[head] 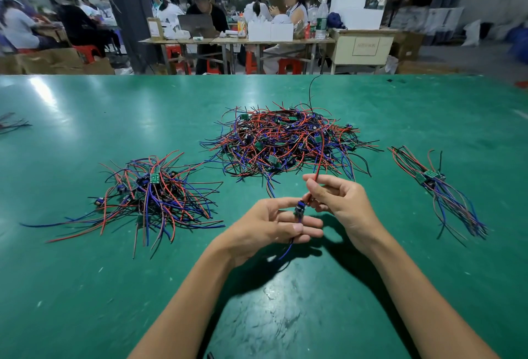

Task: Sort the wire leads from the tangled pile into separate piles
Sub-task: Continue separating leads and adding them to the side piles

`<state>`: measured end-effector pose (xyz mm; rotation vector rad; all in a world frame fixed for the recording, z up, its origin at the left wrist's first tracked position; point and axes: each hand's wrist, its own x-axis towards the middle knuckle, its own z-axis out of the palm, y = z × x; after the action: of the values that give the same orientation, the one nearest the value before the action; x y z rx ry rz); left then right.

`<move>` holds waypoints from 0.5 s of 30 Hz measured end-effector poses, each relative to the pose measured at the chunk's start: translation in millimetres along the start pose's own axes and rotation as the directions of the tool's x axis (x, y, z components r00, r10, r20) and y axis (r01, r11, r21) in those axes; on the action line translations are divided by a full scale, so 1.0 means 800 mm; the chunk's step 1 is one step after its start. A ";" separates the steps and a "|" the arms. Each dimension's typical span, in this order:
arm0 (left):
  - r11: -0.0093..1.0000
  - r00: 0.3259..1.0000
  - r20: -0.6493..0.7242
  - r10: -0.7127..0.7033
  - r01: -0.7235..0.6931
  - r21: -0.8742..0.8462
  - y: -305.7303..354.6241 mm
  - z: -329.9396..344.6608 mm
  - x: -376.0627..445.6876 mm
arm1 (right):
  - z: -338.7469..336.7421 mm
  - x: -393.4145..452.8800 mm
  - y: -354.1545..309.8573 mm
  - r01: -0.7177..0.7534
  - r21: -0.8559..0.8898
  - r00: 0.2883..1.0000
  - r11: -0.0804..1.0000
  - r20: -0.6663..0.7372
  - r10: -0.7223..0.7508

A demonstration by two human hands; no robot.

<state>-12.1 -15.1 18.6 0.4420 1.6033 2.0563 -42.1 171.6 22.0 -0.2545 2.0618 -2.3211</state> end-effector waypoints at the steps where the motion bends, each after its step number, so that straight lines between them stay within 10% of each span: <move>1: 1.000 1.000 -0.013 0.005 -0.005 0.002 0.000 0.000 0.000 | -0.001 0.000 0.000 -0.013 -0.006 1.000 1.000 0.021 0.013; 15: 0.998 0.992 -0.127 0.017 -0.009 0.065 0.008 0.009 -0.003 | -0.006 0.002 0.003 -0.025 0.002 0.999 1.000 -0.033 0.025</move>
<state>-7.2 -11.8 26.8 0.3509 1.7489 2.0844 -44.2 176.0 19.5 -0.1904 2.0659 -2.3276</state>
